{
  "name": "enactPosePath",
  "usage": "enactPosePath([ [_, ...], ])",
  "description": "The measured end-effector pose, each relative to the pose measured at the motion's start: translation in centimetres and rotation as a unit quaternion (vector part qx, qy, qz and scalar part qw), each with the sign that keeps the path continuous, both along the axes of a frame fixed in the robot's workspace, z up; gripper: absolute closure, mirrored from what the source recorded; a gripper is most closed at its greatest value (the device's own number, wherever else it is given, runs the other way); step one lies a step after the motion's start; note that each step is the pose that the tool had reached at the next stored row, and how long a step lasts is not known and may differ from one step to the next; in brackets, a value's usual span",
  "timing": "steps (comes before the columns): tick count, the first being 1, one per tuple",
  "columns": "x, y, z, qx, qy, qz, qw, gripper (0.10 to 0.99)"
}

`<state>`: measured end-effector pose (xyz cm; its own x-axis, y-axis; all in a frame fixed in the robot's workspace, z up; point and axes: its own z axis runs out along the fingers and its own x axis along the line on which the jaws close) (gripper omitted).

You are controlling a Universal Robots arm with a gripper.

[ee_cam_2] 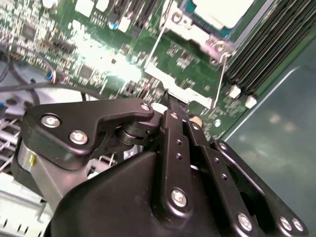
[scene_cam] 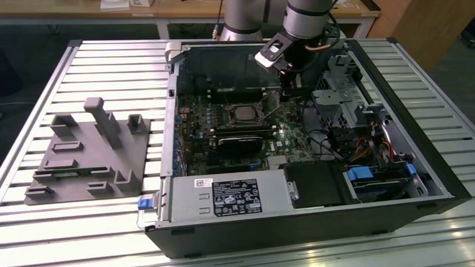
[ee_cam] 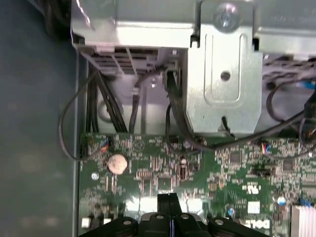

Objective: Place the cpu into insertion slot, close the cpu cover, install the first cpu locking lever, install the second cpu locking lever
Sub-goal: 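Close the cpu cover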

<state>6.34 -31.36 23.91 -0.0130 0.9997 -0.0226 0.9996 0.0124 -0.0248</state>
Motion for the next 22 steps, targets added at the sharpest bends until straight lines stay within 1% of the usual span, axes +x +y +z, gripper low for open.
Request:
enactPosePath([
  [1, 0.01, 0.0, 0.0, 0.0, 0.005, 0.0, 1.0, 0.98],
  [10, -0.03, 0.0, -0.01, 0.0001, 0.0057, 0.0, 1.0, 0.98],
  [22, -0.51, 0.0, -0.01, 0.0, 0.0057, 0.0, 1.0, 0.98],
])
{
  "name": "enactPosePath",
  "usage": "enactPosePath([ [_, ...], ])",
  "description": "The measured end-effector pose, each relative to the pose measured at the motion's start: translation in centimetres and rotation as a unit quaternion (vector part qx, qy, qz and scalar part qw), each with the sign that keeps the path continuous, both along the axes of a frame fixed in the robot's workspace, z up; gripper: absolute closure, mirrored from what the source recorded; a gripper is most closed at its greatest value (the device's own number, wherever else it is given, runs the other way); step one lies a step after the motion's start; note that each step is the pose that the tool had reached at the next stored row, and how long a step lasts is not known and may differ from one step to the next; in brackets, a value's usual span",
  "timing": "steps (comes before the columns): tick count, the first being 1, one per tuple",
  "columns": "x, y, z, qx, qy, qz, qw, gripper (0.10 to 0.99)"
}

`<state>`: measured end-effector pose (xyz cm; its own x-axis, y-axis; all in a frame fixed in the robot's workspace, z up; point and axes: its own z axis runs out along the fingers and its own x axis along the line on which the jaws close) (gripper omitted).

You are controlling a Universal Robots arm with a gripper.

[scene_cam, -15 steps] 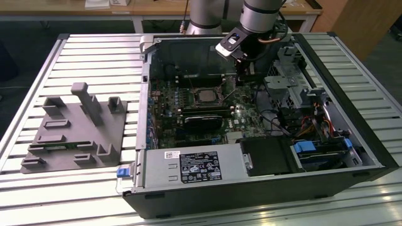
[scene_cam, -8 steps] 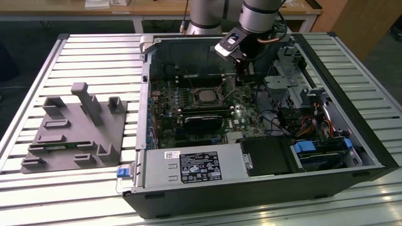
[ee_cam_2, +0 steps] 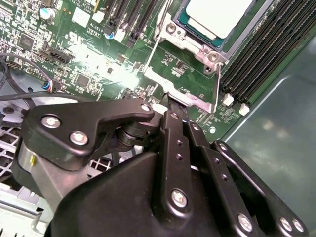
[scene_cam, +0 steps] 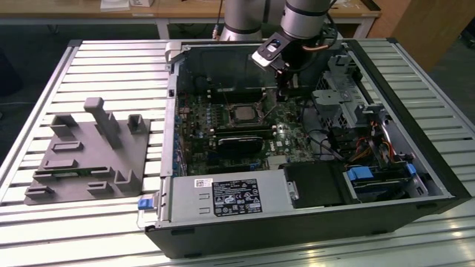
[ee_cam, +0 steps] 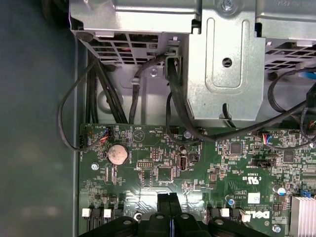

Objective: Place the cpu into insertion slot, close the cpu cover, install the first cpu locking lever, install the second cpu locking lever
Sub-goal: 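Close the cpu cover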

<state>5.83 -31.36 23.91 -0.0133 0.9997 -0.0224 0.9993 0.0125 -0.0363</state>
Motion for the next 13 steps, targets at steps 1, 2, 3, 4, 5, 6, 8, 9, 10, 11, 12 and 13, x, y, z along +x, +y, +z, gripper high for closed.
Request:
enactPosePath([
  [1, -0.05, 0.0, 0.0, 0.0, 0.0, 0.0, 1.0, 0.98],
  [2, -0.12, 0.0, 0.0, 0.0, 0.0, 0.0, 1.0, 0.98],
  [3, -0.21, 0.0, 0.0, -0.0001, 0.0, 0.0, 1.0, 0.98],
  [4, -0.3, 0.0, 0.0, -0.0001, 0.0, 0.0, 1.0, 0.98],
  [5, -0.41, 0.0, 0.0, 0.0, 0.0, 0.0, 1.0, 0.98],
  [6, -0.54, 0.0, 0.0, 0.0, 0.0, 0.0, 1.0, 0.98],
  [8, -0.87, 0.0, 0.0, 0.0001, 0.0, 0.0, 1.0, 0.98],
  [9, -1.08, 0.0, 0.0, 0.0001, 0.0, 0.0, 1.0, 0.98],
  [10, -1.27, 0.0, 0.0, 0.0, 0.0, 0.0, 1.0, 0.98],
  [11, -1.49, 0.0, 0.0, 0.0, 0.0, 0.0, 1.0, 0.98],
  [12, -1.75, 0.0, 0.0, 0.0, -0.0001, 0.0, 1.0, 0.98],
  [13, -2.02, 0.0, 0.0, 0.0, -0.0002, 0.0, 1.0, 0.98],
])
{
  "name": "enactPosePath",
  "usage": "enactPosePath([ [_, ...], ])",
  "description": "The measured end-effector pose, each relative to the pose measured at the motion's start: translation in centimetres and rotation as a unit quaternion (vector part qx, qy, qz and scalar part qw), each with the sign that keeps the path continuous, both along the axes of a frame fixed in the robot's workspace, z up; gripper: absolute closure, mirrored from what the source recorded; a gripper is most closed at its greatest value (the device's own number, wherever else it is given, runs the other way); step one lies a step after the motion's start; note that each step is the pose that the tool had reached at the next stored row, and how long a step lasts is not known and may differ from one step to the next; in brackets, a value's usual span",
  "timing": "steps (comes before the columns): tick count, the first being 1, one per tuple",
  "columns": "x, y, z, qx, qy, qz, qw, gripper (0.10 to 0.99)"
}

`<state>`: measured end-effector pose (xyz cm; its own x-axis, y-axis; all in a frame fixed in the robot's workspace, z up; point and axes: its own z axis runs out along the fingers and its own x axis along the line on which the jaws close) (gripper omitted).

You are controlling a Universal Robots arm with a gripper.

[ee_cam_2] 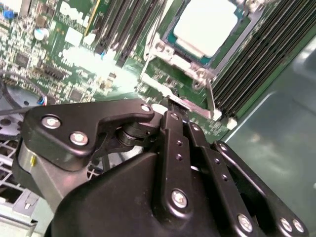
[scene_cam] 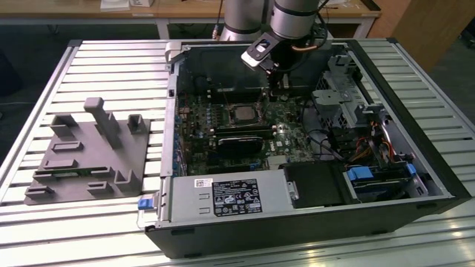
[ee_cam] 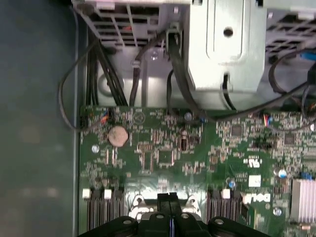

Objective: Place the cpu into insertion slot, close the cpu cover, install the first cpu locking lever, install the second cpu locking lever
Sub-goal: 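Close the cpu cover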

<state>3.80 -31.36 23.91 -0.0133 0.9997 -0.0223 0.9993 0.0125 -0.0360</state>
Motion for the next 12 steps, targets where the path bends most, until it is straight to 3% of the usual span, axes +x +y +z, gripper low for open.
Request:
enactPosePath([
  [12, -3.2, 0.0, 0.0, 0.0, -0.0025, 0.0, 1.0, 0.98],
])
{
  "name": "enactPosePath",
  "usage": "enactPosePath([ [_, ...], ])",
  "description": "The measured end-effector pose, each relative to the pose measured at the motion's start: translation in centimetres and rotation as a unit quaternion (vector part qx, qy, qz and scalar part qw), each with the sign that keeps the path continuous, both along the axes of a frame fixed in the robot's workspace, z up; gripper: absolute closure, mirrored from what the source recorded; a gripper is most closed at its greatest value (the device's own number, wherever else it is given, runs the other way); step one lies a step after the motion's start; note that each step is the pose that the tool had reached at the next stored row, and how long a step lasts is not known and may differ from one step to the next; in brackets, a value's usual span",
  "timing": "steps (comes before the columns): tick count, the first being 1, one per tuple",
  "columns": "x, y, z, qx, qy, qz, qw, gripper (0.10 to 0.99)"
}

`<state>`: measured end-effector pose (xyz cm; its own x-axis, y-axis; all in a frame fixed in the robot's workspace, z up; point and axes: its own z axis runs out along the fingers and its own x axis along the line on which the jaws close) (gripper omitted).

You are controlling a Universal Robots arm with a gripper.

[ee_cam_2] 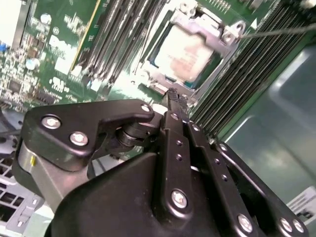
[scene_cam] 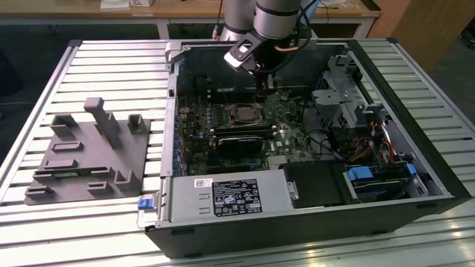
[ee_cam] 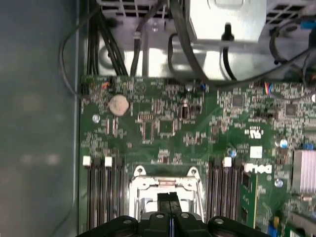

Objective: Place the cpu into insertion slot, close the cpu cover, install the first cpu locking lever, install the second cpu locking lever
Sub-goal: 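Close the cpu cover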

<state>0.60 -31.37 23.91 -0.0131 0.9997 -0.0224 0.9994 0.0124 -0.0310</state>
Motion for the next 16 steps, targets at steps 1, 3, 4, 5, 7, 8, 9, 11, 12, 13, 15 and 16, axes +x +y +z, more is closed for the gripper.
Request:
enactPosePath([
  [1, -0.29, 0.0, -0.01, 0.0, -0.0007, 0.0, 1.0, 0.98],
  [3, -0.86, 0.0, -0.03, 0.0, -0.0039, 0.0, 1.0, 0.98],
  [4, -1.1, 0.0, -0.06, -0.0001, -0.006, 0.0, 1.0, 0.98],
  [5, -1.33, 0.0, -0.11, 0.0, -0.0084, 0.0, 1.0, 0.98],
  [7, -1.75, -0.03, -0.21, 0.0, -0.0131, 0.0, 0.9999, 0.98],
  [8, -1.95, -0.04, -0.27, 0.0, -0.0152, 0.0, 0.9999, 0.98],
  [9, -2.14, -0.07, -0.33, 0.0001, -0.0165, 0.0, 0.9999, 0.98],
  [11, -2.64, -0.15, -0.46, 0.0001, -0.0174, 0.001, 0.9998, 0.98],
  [12, -2.93, -0.19, -0.52, 0.0001, -0.0175, 0.001, 0.9998, 0.98],
  [13, -3.22, -0.23, -0.59, 0.0, -0.0175, 0.001, 0.9998, 0.98],
  [15, -3.7, -0.29, -0.76, 0.0, -0.0175, 0.001, 0.9998, 0.98],
  [16, -3.93, -0.32, -0.88, 0.0001, -0.0176, 0.001, 0.9998, 0.98],
])
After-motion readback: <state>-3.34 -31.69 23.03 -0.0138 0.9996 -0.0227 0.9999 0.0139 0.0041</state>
